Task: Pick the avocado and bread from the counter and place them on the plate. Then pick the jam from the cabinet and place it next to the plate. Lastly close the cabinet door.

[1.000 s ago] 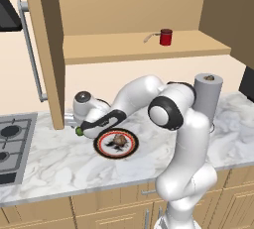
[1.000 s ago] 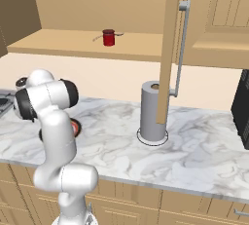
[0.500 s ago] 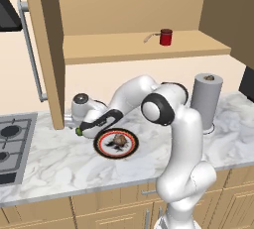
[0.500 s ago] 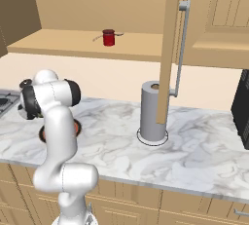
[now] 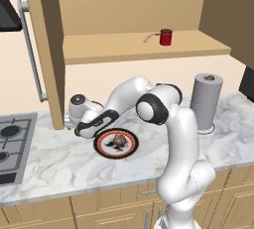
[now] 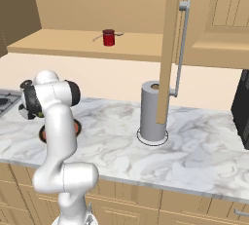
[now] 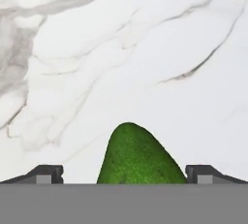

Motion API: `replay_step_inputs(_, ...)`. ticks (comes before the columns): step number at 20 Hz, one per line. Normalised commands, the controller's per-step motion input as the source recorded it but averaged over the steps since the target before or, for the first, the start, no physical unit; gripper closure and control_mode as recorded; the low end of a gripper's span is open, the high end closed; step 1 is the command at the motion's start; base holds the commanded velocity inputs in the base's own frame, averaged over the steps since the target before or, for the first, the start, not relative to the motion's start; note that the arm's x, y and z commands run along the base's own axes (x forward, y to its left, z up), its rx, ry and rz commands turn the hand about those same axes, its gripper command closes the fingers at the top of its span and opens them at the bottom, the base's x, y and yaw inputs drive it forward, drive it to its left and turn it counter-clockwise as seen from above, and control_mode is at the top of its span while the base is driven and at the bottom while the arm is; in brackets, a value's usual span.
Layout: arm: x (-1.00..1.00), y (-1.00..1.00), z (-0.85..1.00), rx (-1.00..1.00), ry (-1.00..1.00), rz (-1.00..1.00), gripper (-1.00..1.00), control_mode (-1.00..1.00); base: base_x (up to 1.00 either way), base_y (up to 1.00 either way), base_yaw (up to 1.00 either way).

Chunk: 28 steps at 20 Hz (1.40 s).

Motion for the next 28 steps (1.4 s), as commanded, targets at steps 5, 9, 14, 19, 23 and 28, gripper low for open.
replay_step_inputs(5, 0.00, 0.01, -0.31, 0.00, 0.00, 0.00, -1.00, -1.00, 0.00, 0.00, 0.00)
replay_step_inputs(9, 0.00, 0.03, -0.32, 0.00, 0.01, 0.00, 1.00, -1.00, 0.00, 0.00, 0.00)
replay_step_inputs(14, -0.01, 0.00, -0.25, 0.00, 0.00, 0.00, 1.00, -1.00, 0.00, 0.00, 0.00)
replay_step_inputs(19, -0.26, -0.07, 0.07, 0.00, -0.04, 0.00, 1.00, -1.00, 0.00, 0.00, 0.00)
replay_step_inputs(23, -0.60, -0.32, 0.44, 0.00, -0.12, 0.00, 1.00, -1.00, 0.00, 0.00, 0.00)
replay_step_inputs(28, -0.66, -0.45, 0.53, 0.04, -0.12, -0.01, 1.00, -1.00, 0.00, 0.00, 0.00)
